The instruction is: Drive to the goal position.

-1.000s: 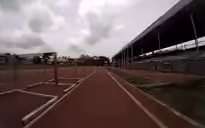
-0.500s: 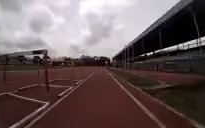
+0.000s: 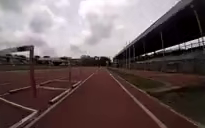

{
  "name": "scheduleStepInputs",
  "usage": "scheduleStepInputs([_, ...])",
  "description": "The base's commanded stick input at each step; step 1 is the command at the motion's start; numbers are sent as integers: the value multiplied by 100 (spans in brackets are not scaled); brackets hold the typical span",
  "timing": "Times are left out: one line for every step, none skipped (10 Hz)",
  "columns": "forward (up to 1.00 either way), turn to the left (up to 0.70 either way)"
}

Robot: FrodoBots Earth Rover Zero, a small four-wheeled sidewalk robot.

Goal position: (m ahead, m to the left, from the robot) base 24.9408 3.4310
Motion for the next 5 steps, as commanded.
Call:
scheduleStepInputs([70,0])
scheduleStepInputs([70,0])
scheduleStepInputs([70,0])
scheduleStepInputs([70,0])
scheduleStepInputs([70,0])
